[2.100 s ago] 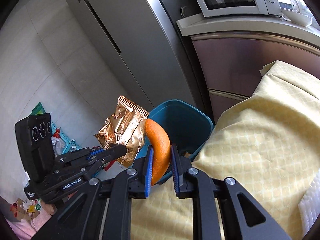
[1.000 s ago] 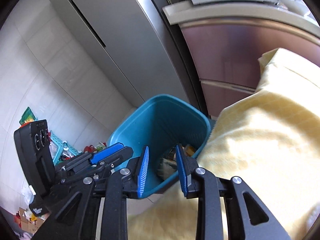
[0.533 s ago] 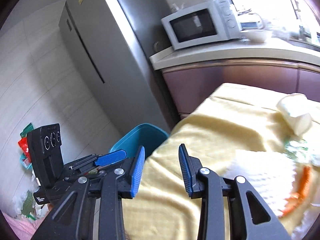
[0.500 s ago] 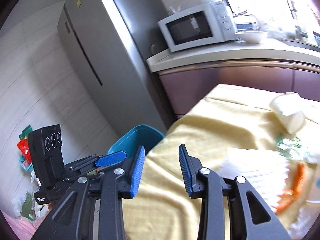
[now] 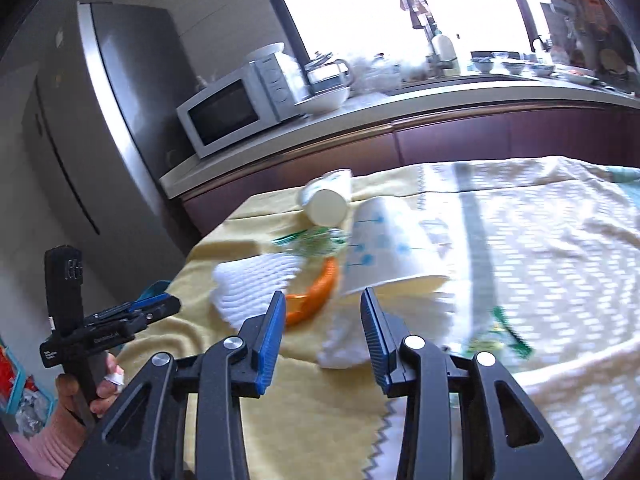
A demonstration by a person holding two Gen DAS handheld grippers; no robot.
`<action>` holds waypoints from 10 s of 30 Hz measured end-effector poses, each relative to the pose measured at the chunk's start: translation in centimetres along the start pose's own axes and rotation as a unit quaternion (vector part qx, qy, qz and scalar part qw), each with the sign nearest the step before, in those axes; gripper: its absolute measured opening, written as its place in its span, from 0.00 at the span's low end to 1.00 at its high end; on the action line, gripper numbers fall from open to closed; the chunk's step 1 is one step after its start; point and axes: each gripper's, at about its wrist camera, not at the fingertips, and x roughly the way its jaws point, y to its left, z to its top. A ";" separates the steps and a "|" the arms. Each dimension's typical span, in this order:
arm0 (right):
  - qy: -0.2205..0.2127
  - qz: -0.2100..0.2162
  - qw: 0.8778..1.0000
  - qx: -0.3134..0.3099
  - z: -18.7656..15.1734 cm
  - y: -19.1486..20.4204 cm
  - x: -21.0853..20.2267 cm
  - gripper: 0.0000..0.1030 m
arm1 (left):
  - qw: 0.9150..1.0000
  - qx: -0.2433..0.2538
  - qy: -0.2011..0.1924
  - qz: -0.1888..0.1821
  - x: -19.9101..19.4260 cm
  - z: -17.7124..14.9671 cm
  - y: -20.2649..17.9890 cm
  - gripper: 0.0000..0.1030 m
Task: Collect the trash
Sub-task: 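Grasp a white foam net with the left tool while the right tool grasps a clear plastic wrapper, then carry the foam net and plastic wrapper to the teal bin and release both, then grasp a green-printed clear wrapper with the left tool while the right tool grasps a white dotted paper cup, then carry wrapper and cup over the teal bin and open both tools to drop them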
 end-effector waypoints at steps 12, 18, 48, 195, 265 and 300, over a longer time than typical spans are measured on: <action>0.010 -0.079 0.992 0.096 -1.2 -9.1 -0.9 0.59 | 0.998 0.001 0.056 -0.011 4.5 1.8 -1.9 0.64; 0.026 -0.055 0.992 0.111 -1.8 -9.6 0.0 0.59 | 0.997 0.002 0.073 -0.009 5.7 2.1 -2.4 0.57; 0.007 -0.006 0.996 0.087 -0.7 -7.1 -2.4 0.11 | 0.999 0.019 0.038 -0.023 2.4 1.2 -3.1 0.42; 0.245 0.260 0.927 -0.117 -0.8 29.9 23.3 0.48 | 0.964 -0.210 -0.049 0.158 -11.5 -6.1 20.1 0.26; 0.176 0.011 0.984 -0.039 14.0 1.9 18.6 0.56 | 0.989 -0.027 0.108 -0.093 13.6 8.0 -6.0 0.15; 0.155 0.027 0.982 -0.100 11.8 7.1 16.8 0.37 | 0.997 -0.058 0.035 -0.030 1.3 3.1 2.8 0.15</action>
